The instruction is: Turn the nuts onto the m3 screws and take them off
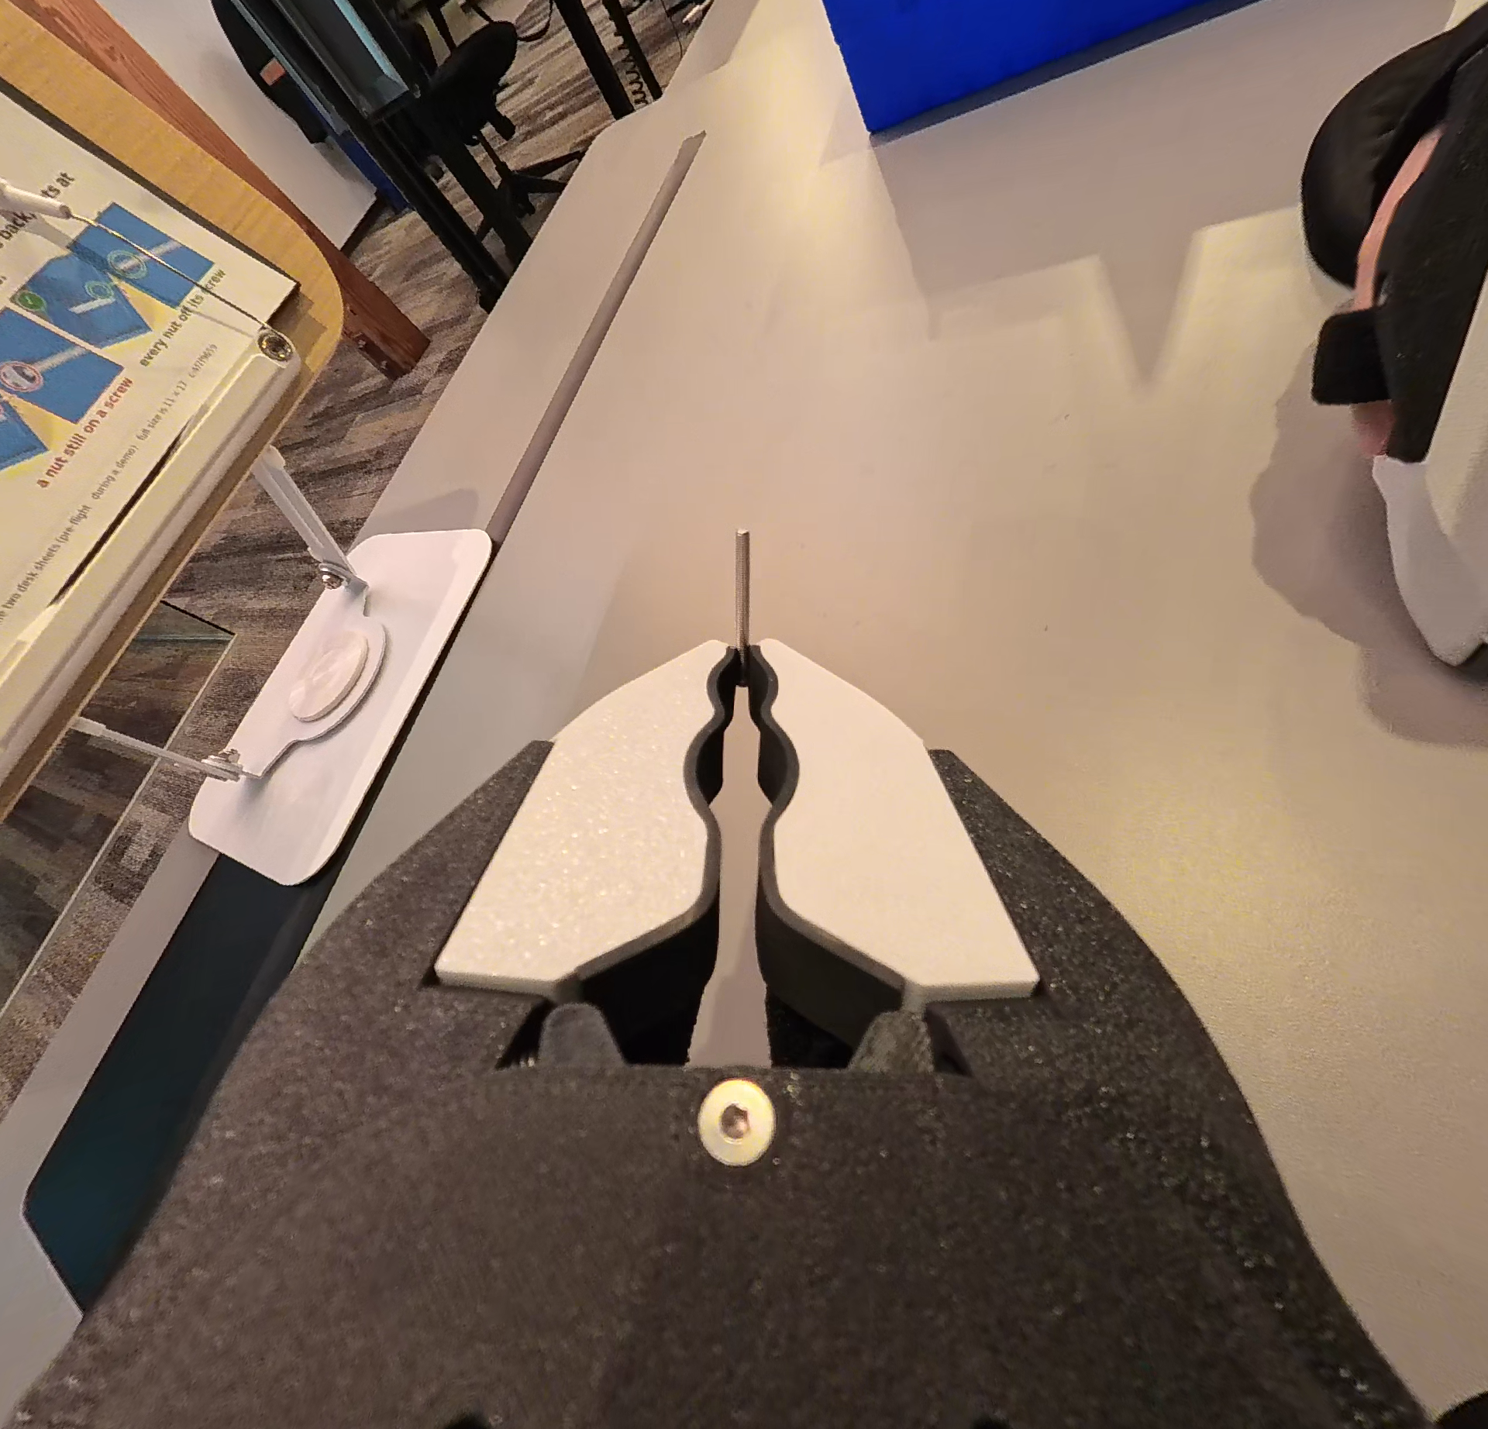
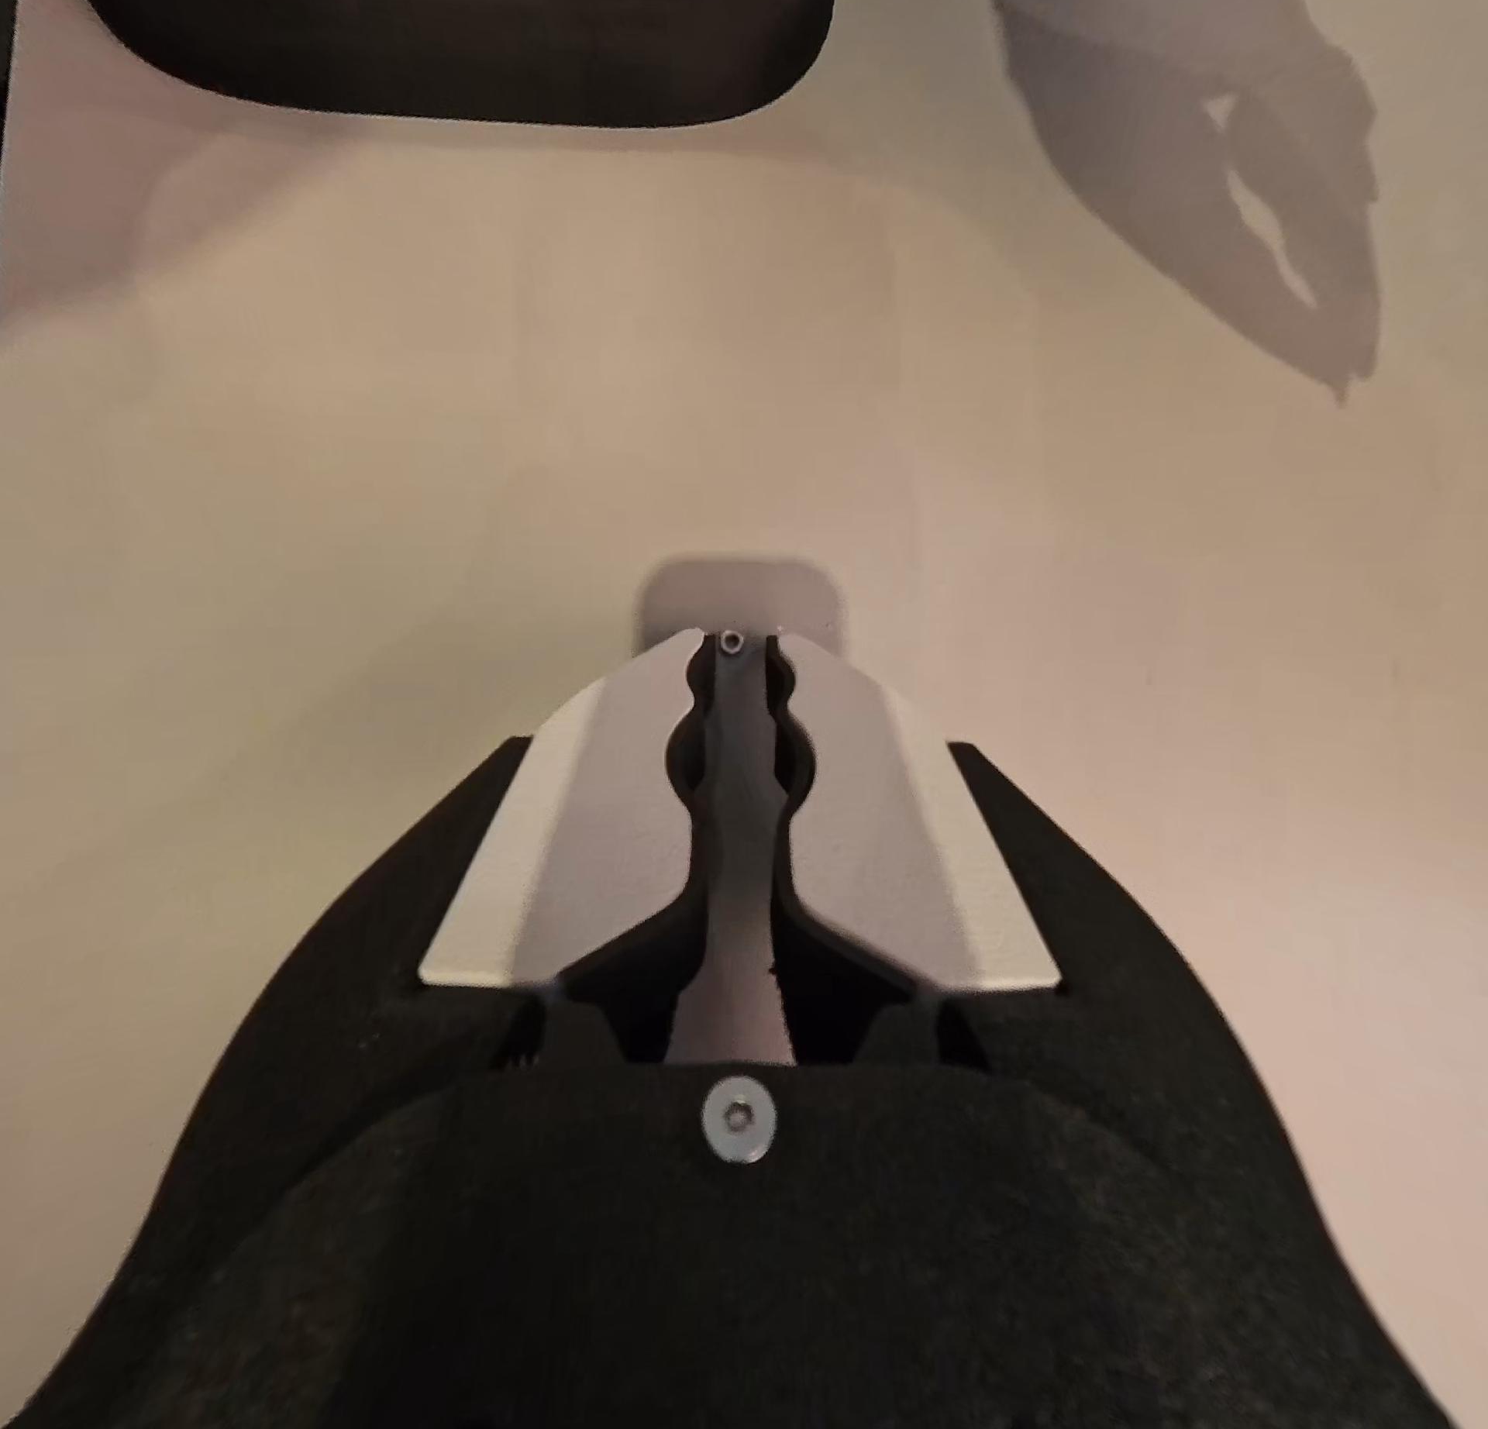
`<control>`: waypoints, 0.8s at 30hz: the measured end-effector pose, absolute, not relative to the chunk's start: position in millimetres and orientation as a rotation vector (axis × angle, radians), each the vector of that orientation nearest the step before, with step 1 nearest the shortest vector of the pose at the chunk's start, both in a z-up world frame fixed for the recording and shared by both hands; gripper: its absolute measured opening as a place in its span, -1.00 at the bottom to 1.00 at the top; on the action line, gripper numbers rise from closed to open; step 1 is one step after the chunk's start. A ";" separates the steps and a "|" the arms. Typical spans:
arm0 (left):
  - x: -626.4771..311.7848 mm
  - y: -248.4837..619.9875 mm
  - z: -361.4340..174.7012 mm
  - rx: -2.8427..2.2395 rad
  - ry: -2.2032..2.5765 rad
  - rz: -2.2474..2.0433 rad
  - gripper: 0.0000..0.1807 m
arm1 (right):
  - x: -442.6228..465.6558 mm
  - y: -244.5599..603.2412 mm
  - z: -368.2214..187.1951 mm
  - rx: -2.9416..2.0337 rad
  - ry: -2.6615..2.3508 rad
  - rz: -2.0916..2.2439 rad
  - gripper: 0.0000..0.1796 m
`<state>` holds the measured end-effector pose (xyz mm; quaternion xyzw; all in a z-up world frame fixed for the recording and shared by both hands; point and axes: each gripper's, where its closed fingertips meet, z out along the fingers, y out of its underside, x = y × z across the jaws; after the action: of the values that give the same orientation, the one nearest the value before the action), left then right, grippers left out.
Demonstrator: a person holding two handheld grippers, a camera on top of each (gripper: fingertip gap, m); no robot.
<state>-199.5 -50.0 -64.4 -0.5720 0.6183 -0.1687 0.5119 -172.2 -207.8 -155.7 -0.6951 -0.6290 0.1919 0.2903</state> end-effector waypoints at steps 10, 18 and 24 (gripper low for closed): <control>-199.4 -50.0 -63.9 -1.375 1.487 -0.405 -0.98 | -172.9 -207.9 -157.2 -1.899 -1.653 0.563 -0.92; -199.0 -50.5 -63.8 -1.374 1.489 -0.404 -0.98 | -172.8 -206.8 -157.3 -1.900 -1.650 0.570 -0.94; -199.4 -49.9 -64.1 -1.375 1.488 -0.403 -0.98 | -173.3 -208.0 -157.2 -1.840 -1.704 0.528 -0.96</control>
<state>-199.4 -49.9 -64.1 -0.5717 0.6187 -0.1673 0.5121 -173.3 -208.0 -157.2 -0.6880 -0.6374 0.1975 0.2853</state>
